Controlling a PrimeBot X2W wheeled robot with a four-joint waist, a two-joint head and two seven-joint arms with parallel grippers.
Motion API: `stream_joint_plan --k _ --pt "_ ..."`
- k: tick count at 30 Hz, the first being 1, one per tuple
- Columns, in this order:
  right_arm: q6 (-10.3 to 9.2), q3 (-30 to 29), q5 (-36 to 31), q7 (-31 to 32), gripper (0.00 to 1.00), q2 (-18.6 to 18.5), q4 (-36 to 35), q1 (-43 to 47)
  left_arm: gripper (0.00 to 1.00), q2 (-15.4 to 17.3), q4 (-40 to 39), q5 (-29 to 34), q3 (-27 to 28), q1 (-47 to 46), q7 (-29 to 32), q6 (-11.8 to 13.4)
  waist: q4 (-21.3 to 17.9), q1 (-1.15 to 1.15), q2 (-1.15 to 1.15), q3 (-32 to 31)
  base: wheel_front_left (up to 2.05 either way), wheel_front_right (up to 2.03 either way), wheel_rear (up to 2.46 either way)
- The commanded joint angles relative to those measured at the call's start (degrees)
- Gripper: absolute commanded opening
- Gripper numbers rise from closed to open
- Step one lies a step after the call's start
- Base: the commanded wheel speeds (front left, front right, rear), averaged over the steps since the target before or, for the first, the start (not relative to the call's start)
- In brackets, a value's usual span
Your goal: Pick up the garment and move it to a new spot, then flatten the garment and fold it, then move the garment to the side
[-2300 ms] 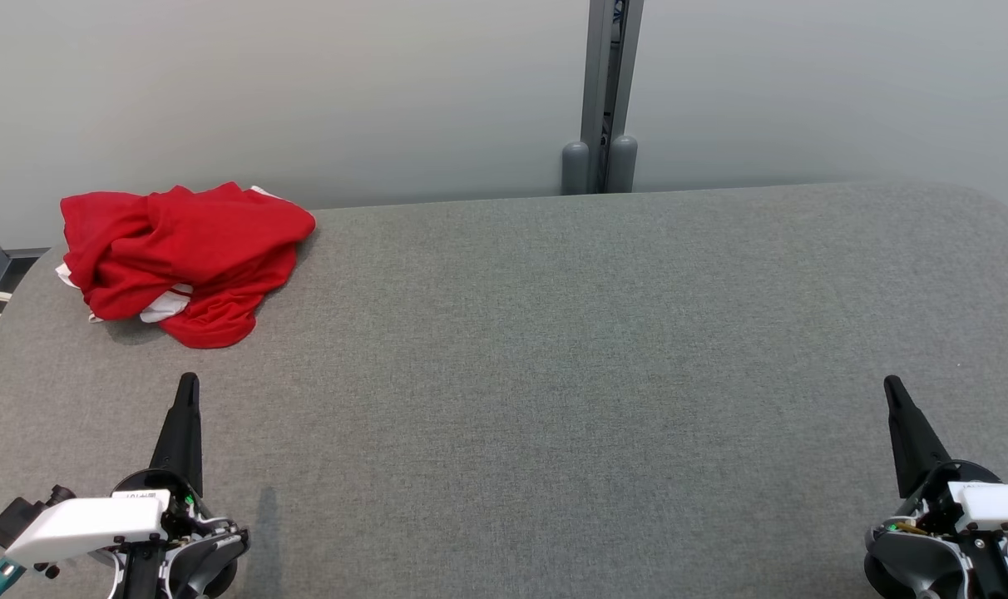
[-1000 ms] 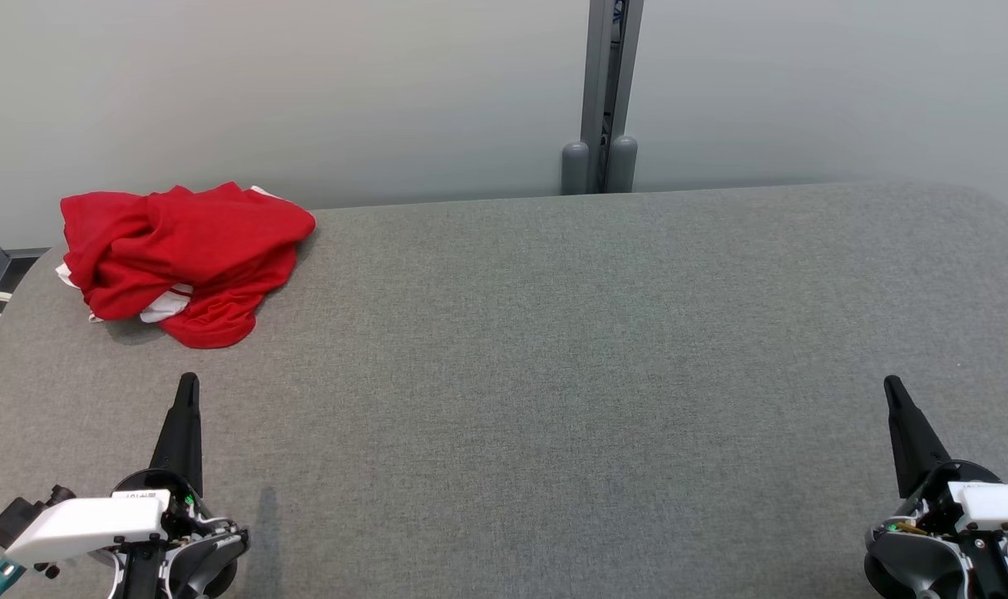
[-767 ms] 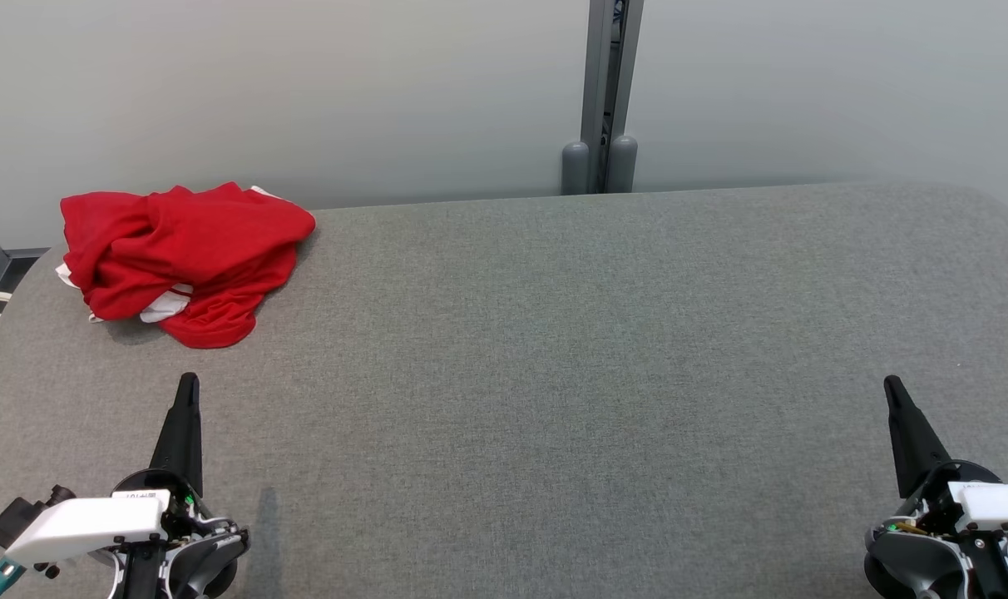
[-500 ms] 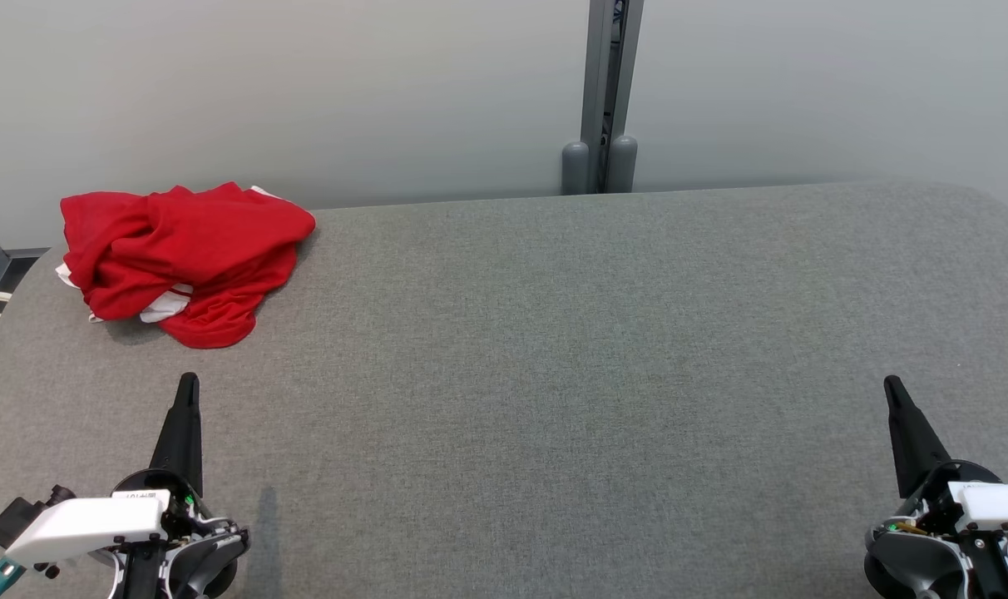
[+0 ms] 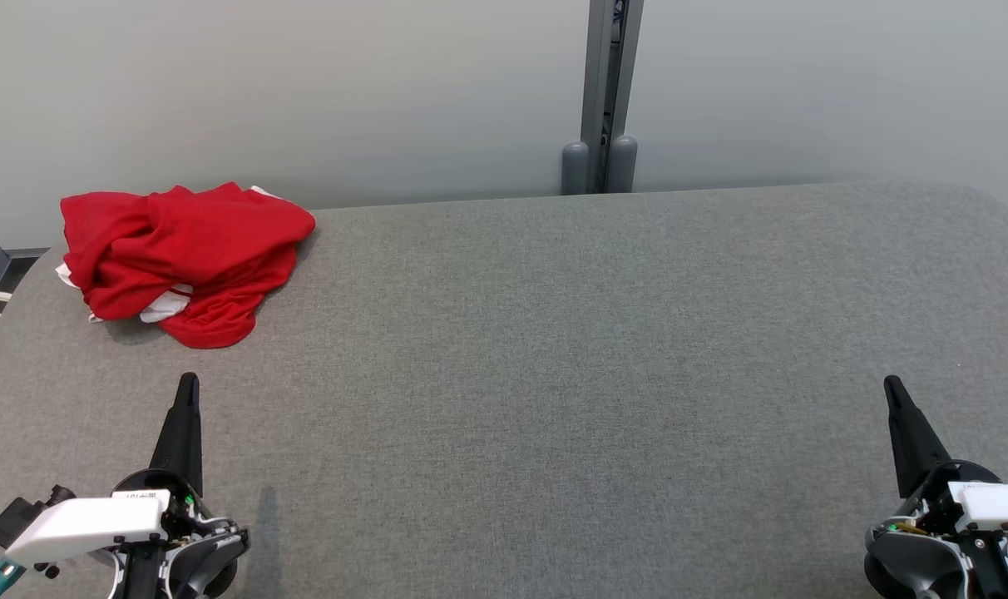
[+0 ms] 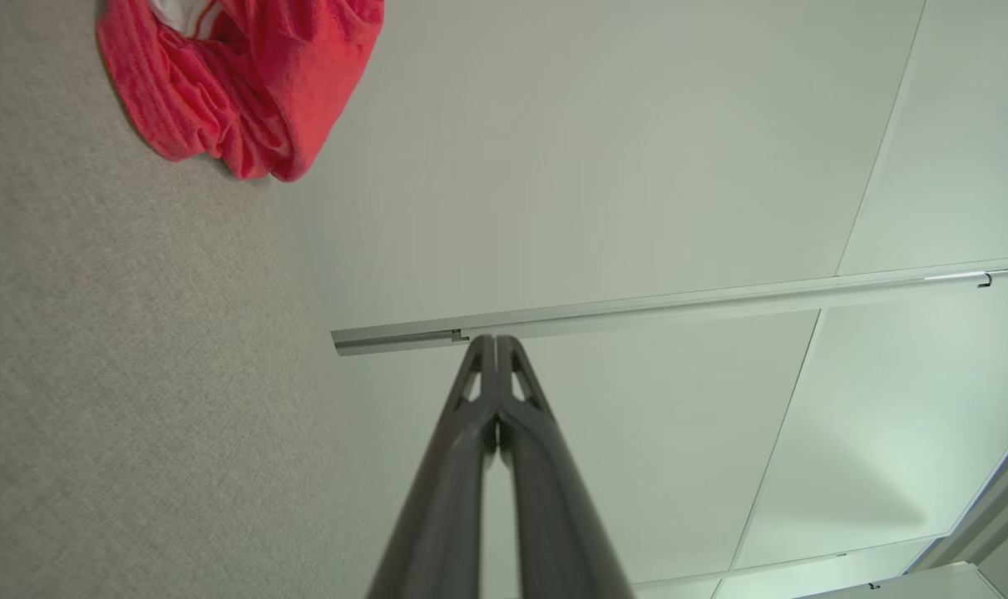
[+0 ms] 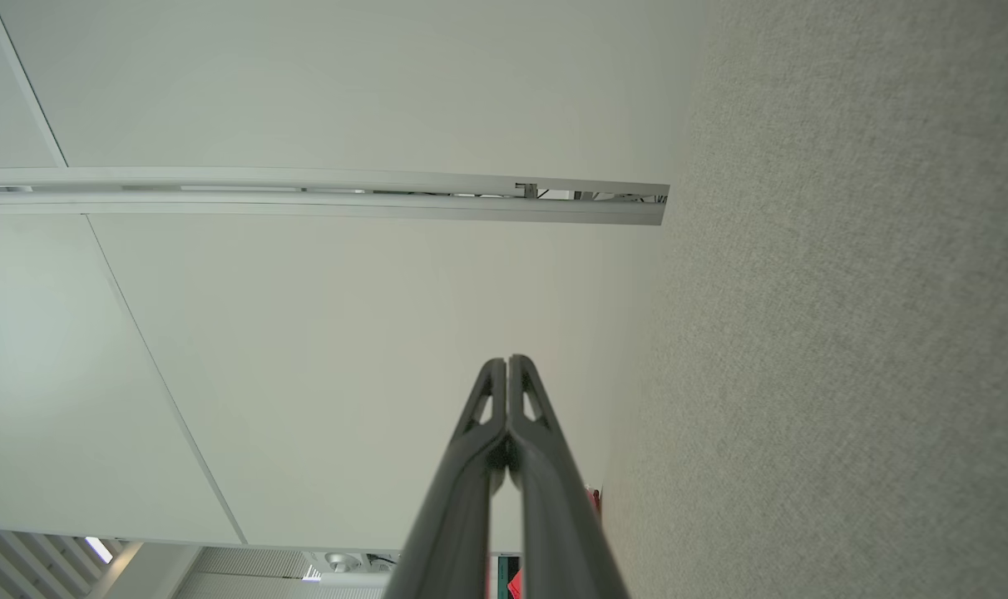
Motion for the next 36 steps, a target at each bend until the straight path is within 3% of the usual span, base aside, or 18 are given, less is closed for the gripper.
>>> stream_joint_plan --k 1,36 --pt "0.16 -0.02 -0.15 0.09 0.00 -0.24 -0.13 -0.54 0.00 0.18 -0.16 -0.06 0.13 -0.52 0.12 -0.21 0.00 0.00 0.00 0.00 0.00 0.00 0.00" --pt "0.16 -0.02 -0.15 0.09 0.00 -0.24 -0.13 -0.54 0.00 0.18 -0.17 -0.06 0.13 -0.52 0.12 -0.22 0.00 0.00 0.00 0.00 0.00 0.00 0.00"
